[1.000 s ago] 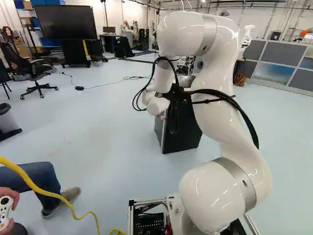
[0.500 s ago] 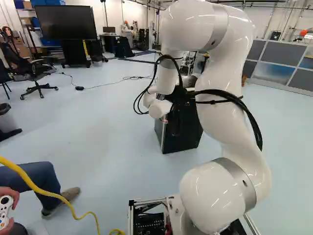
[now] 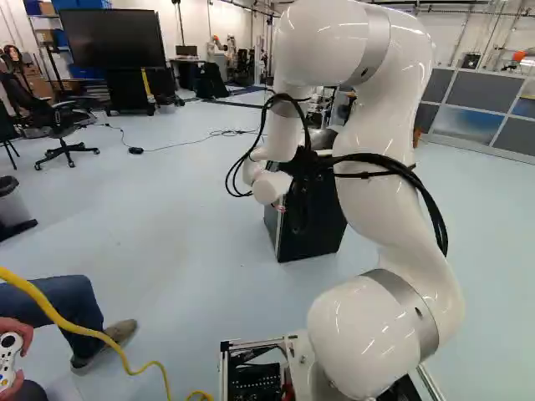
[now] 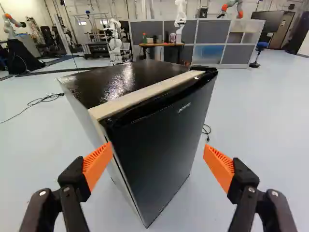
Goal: Grab a drink from the fridge
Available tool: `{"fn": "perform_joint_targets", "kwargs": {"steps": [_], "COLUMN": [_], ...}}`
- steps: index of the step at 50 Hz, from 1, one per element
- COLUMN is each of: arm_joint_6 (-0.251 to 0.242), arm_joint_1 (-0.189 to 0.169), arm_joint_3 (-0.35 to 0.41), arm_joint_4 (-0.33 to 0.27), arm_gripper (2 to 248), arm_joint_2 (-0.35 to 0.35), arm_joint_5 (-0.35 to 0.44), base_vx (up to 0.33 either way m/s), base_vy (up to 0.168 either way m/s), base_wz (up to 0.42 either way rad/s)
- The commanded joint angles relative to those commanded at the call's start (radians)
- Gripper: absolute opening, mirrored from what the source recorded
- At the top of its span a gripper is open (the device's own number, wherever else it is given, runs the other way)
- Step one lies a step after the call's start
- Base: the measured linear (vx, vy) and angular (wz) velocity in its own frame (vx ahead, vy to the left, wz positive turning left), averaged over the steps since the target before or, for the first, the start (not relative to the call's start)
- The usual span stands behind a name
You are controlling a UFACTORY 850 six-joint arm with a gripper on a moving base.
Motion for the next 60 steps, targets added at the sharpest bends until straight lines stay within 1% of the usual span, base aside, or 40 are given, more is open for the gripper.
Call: {"fn": "perform_joint_targets", "kwargs": {"steps": [30, 46, 60], "arm_joint_6": [0.000, 0.000, 0.000], "arm_joint_1": [0.082, 0.119, 0.141], "arm_joint_3": [0.009, -0.022, -0.065], "arm_joint_4": [0.000, 0.001, 0.010], "arm_gripper": [247, 247, 247], "arm_joint_2": [0.006, -0.014, -0.043], "arm_joint_5": [0.000, 0.000, 0.000], "base_vx": [0.000, 0.000, 0.000], "base_vy": [0.000, 0.000, 0.000], "base_wz": [0.000, 0.000, 0.000]}}
